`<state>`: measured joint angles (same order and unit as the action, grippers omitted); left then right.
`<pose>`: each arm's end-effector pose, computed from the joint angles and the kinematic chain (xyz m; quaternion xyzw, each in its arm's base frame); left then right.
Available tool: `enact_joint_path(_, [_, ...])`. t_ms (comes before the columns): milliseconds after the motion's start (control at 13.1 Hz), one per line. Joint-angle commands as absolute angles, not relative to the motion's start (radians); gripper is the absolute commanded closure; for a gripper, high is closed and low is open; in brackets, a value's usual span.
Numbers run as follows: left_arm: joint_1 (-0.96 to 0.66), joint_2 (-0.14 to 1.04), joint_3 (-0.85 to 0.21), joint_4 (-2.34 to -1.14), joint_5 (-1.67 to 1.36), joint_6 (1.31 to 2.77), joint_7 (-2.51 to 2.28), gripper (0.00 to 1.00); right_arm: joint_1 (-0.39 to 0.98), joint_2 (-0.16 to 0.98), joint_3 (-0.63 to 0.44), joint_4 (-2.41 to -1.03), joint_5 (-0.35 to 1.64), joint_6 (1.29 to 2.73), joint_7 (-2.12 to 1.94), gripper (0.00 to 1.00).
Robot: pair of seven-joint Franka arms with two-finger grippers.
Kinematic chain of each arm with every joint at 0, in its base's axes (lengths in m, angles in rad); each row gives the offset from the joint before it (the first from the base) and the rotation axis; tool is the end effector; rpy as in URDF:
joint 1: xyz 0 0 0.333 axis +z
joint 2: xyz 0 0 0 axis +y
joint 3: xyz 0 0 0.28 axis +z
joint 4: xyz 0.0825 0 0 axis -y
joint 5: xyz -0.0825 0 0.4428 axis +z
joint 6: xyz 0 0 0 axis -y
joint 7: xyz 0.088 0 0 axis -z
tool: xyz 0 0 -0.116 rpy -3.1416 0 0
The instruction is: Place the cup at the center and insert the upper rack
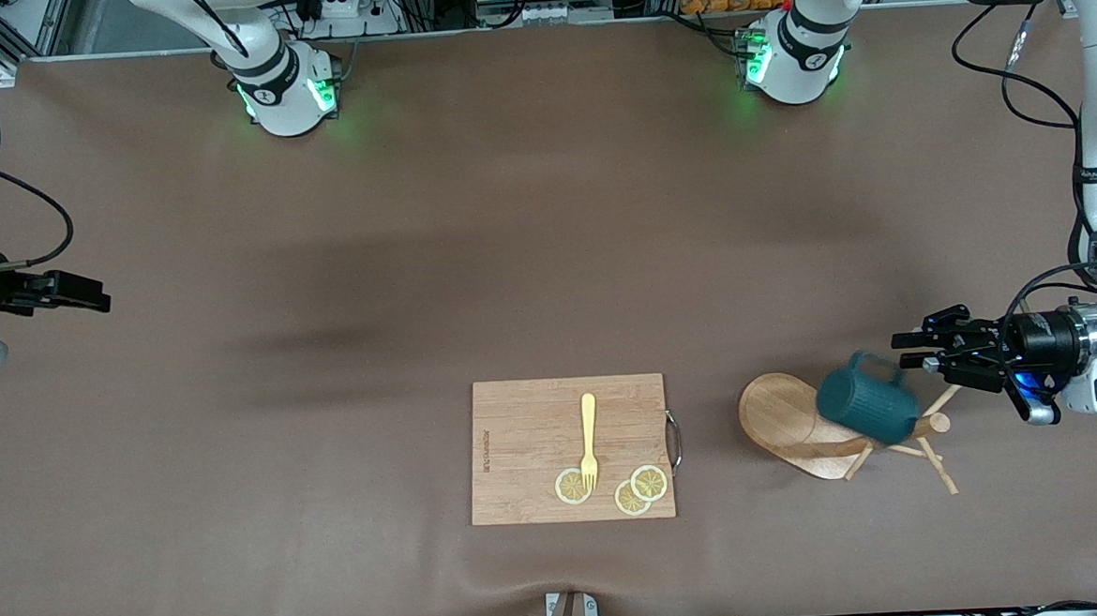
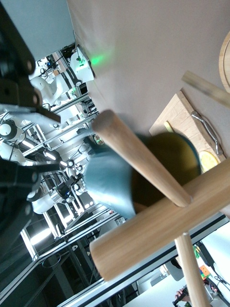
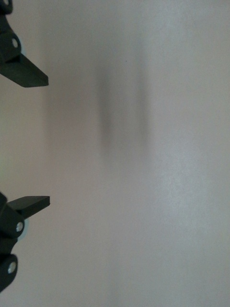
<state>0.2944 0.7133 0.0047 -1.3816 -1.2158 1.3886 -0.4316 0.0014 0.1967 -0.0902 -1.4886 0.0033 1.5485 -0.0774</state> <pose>0.7091 0.0904 0.2683 0.6855 0.3662 -0.3206 0.5414 0.6540 -0.0538 0.4964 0.9976 -0.0055 -0.0683 0.0015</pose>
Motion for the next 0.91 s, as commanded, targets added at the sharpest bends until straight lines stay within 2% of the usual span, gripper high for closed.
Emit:
enact_joint_path(0, [0.298, 0.707, 0.006, -1.371, -1.233, 1.368, -0.434, 0.00, -0.002, 0.187, -0.087, -1.496, 0.023, 1.523, -0.067, 0.00])
enact_joint_path(456, [0.279, 0.585, 0.008, -1.381, -1.143, 1.411, -0.505, 0.00, 0.002, 0.187, -0.087, -1.494, 0.023, 1.517, -0.064, 0.00])
enact_joint_path(837, [0.244, 0.411, -0.029, -1.390, -0.771, 1.518, -0.494, 0.00, 0.002, 0.189, -0.087, -1.494, 0.023, 1.520, -0.063, 0.00])
